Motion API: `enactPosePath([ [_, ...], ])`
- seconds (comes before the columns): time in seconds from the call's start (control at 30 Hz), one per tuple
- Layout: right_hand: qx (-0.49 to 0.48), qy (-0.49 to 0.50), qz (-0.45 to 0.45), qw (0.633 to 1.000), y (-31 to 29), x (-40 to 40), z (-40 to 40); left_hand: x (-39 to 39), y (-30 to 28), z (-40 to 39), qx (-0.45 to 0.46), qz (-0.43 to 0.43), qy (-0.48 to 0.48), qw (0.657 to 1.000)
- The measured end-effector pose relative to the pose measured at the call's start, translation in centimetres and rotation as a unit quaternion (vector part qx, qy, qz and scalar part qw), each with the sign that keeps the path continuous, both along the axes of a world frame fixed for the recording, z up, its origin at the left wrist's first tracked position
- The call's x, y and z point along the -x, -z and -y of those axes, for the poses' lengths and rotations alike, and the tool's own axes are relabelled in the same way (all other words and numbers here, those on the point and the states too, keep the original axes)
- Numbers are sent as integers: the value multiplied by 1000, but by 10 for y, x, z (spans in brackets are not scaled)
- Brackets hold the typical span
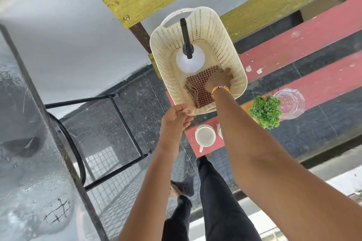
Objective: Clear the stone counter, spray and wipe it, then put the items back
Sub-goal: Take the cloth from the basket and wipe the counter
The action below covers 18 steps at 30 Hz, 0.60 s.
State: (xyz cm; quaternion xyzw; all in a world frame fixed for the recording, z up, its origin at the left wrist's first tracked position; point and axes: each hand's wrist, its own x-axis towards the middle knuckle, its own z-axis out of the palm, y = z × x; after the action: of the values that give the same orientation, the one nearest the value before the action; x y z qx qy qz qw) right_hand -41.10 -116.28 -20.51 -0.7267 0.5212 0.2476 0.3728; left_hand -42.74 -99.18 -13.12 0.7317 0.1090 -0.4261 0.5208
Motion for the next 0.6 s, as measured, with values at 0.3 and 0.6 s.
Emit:
enactPosePath([
  [0.3, -1, 4, 61, 998, -7, 5, -3, -7, -6, -18, 0, 15, 9, 1000],
  [0.6, 70, -13, 322, 944, -118, 40, -118, -2, -35, -61, 65, 92, 178, 978],
])
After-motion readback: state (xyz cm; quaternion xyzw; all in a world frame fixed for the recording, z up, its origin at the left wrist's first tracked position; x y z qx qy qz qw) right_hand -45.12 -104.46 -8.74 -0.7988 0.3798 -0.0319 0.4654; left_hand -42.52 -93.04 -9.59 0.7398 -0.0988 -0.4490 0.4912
